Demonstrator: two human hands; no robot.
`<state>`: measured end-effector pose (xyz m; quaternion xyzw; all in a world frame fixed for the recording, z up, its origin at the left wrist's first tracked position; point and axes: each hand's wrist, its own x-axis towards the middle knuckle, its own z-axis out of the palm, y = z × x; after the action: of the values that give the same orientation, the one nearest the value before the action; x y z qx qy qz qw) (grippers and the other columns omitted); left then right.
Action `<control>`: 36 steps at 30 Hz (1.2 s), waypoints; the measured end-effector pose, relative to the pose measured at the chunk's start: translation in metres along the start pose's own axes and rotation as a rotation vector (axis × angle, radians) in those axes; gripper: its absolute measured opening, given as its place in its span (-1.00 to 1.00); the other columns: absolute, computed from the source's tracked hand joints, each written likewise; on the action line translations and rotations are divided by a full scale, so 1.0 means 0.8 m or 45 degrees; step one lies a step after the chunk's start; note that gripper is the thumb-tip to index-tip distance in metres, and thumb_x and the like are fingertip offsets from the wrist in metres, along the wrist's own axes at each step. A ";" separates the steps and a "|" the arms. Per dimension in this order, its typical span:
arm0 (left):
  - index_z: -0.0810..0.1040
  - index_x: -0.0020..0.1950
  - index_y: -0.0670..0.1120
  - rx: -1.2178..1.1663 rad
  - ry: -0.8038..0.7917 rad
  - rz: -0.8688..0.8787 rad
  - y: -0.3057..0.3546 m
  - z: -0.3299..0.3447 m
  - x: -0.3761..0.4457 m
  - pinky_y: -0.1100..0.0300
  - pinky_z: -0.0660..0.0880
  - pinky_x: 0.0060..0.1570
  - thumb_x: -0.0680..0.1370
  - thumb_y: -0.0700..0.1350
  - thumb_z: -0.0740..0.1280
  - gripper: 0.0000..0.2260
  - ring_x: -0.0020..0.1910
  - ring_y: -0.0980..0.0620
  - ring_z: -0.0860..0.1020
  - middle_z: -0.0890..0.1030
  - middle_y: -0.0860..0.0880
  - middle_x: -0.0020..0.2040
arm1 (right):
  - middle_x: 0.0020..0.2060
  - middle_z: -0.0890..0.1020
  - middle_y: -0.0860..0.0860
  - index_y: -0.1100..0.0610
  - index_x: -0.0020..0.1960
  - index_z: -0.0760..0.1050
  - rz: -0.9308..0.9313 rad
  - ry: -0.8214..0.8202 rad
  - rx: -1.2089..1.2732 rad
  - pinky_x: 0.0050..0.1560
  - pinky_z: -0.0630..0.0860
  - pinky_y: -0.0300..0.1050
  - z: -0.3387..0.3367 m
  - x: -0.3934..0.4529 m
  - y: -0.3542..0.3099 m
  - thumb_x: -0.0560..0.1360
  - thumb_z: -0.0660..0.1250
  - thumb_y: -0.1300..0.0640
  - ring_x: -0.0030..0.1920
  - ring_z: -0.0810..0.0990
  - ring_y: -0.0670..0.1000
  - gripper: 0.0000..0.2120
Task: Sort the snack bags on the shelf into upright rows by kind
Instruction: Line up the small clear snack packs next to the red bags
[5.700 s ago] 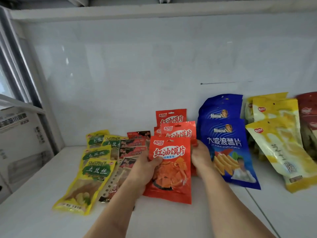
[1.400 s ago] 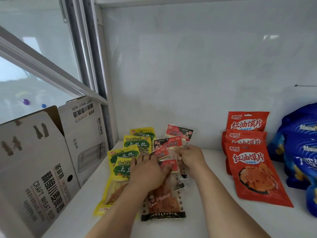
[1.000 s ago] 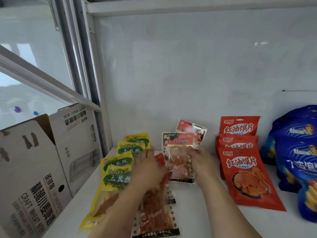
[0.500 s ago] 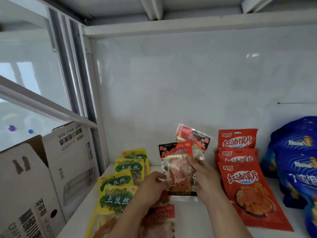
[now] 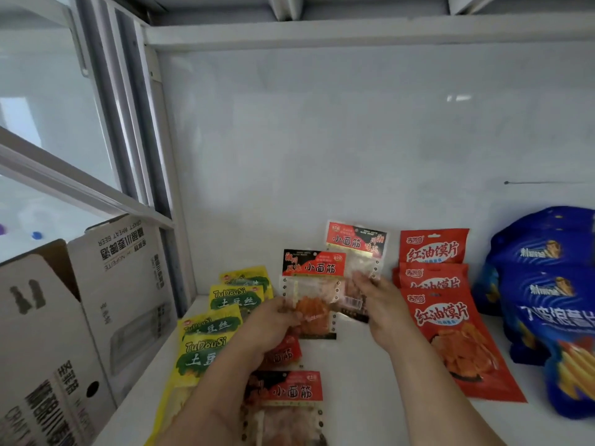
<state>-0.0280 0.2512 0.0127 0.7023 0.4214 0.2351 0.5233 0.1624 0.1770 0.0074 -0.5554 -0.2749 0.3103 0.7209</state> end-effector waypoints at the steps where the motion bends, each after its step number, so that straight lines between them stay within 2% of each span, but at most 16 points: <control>1: 0.63 0.15 -0.08 -0.031 -0.006 -0.002 0.000 -0.003 0.000 0.11 0.54 0.08 0.63 -0.17 0.33 -0.87 0.05 -0.01 0.64 0.71 -0.05 0.06 | -0.04 0.73 0.14 0.20 0.07 0.60 0.002 -0.011 -0.020 -0.03 0.61 -0.02 -0.001 -0.002 -0.001 0.62 0.32 0.19 -0.07 0.72 0.11 -0.88; 4: 0.62 0.14 -0.06 -0.072 -0.040 0.031 -0.005 -0.006 0.003 0.04 0.54 0.14 0.65 -0.19 0.30 -0.86 0.09 -0.02 0.64 0.71 -0.04 0.07 | -0.08 0.74 0.10 0.18 0.06 0.58 -0.015 -0.005 -0.082 -0.02 0.63 0.01 -0.005 -0.006 0.000 0.59 0.33 0.29 -0.09 0.72 0.09 -0.91; 9: 0.57 0.21 0.00 -0.127 -0.050 0.019 -0.011 -0.001 0.008 0.14 0.48 -0.04 0.66 -0.16 0.30 -0.84 0.11 0.02 0.59 0.68 0.01 0.11 | 0.00 0.72 0.08 0.09 0.06 0.58 -0.041 0.084 -0.173 0.17 0.60 0.12 -0.010 0.005 0.012 0.56 0.41 0.20 0.02 0.70 0.11 -0.90; 11: 0.59 0.19 0.02 -0.136 -0.059 0.006 -0.011 0.003 0.014 0.10 0.51 0.01 0.66 -0.16 0.30 -0.85 0.10 0.01 0.61 0.70 0.01 0.09 | 0.01 0.72 0.07 0.09 0.07 0.60 -0.054 0.081 -0.182 0.14 0.59 0.05 -0.013 0.012 0.017 0.56 0.41 0.19 0.03 0.69 0.08 -0.90; 13: 0.61 0.16 0.03 -0.109 -0.061 -0.006 -0.011 0.005 0.023 0.02 0.53 0.16 0.65 -0.13 0.31 -0.86 0.11 0.00 0.63 0.72 0.02 0.07 | 0.01 0.72 0.04 0.10 0.10 0.61 -0.077 0.053 -0.214 0.01 0.57 -0.09 -0.013 0.019 0.021 0.57 0.38 0.18 0.02 0.68 0.02 -0.88; 15: 0.64 0.12 0.01 -0.087 -0.066 -0.028 -0.008 0.007 0.029 0.01 0.54 0.17 0.65 -0.12 0.32 -0.88 0.09 0.00 0.65 0.74 0.03 0.03 | -0.01 0.72 -0.01 0.10 0.12 0.62 -0.100 0.056 -0.239 -0.08 0.52 -0.19 -0.013 0.027 0.028 0.59 0.36 0.17 0.01 0.68 -0.03 -0.87; 19: 0.68 0.09 -0.07 -0.106 -0.066 -0.056 -0.003 0.015 0.043 0.17 0.53 -0.06 0.64 -0.18 0.33 -0.87 0.02 0.02 0.68 0.76 -0.01 -0.01 | -0.11 0.72 -0.04 0.06 0.04 0.62 -0.084 0.111 -0.180 -0.22 0.47 -0.27 -0.011 0.041 0.033 0.61 0.32 0.16 -0.11 0.67 -0.07 -0.90; 22: 0.69 0.07 -0.11 -0.105 -0.072 -0.050 0.005 0.030 0.051 0.34 0.49 -0.26 0.62 -0.23 0.36 -0.87 -0.10 0.15 0.66 0.75 0.02 -0.06 | -0.18 0.70 -0.05 0.09 -0.02 0.61 -0.056 0.143 -0.173 -0.33 0.46 -0.31 -0.013 0.047 0.034 0.64 0.28 0.08 -0.16 0.66 -0.05 -0.84; 25: 0.65 -0.04 -0.08 -0.059 -0.005 0.014 0.015 0.047 0.064 0.51 0.41 -0.46 0.59 -0.25 0.39 -0.91 -0.23 0.20 0.57 0.67 0.07 -0.19 | -0.13 0.69 -0.05 0.04 -0.06 0.58 -0.039 0.164 -0.171 -0.23 0.46 -0.20 -0.014 0.046 0.031 0.66 0.20 -0.09 -0.12 0.63 -0.09 -0.72; 29: 0.48 -0.29 -0.07 0.125 0.043 0.082 0.021 0.064 0.081 0.38 0.29 -0.50 0.59 -0.20 0.40 -0.73 -0.36 0.09 0.39 0.48 0.00 -0.34 | -0.09 0.69 -0.12 -0.04 0.02 0.60 -0.028 0.111 -0.029 -0.13 0.51 -0.16 -0.017 0.050 0.034 0.62 0.17 -0.23 -0.07 0.65 -0.13 -0.66; 31: 0.47 -0.28 -0.09 0.182 0.041 0.087 0.022 0.072 0.086 0.27 0.31 -0.41 0.58 -0.17 0.41 -0.74 -0.36 0.06 0.38 0.47 -0.03 -0.33 | -0.04 0.71 -0.09 -0.03 0.07 0.60 -0.070 0.084 -0.106 -0.01 0.58 -0.08 -0.018 0.053 0.039 0.55 0.26 -0.29 -0.02 0.68 -0.08 -0.63; 34: 0.59 -0.18 -0.12 0.253 0.053 0.119 0.022 0.081 0.089 0.19 0.38 -0.29 0.57 -0.12 0.43 -0.85 -0.30 0.05 0.50 0.61 -0.05 -0.25 | -0.11 0.75 -0.05 0.01 0.02 0.62 -0.144 0.045 -0.122 -0.08 0.62 -0.16 -0.021 0.058 0.046 0.54 0.41 -0.06 -0.07 0.72 -0.03 -0.84; 36: 0.65 -0.05 -0.14 0.289 0.076 0.118 0.021 0.085 0.091 0.16 0.44 -0.22 0.55 -0.07 0.45 -0.87 -0.23 -0.01 0.58 0.69 -0.08 -0.15 | -0.14 0.75 -0.03 0.05 0.00 0.63 -0.166 0.047 -0.135 -0.10 0.64 -0.14 -0.023 0.063 0.050 0.56 0.42 0.06 -0.08 0.73 0.02 -0.92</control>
<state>0.0694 0.2740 -0.0027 0.7684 0.4278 0.2306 0.4165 0.2033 0.2107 -0.0328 -0.5794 -0.3131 0.2375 0.7140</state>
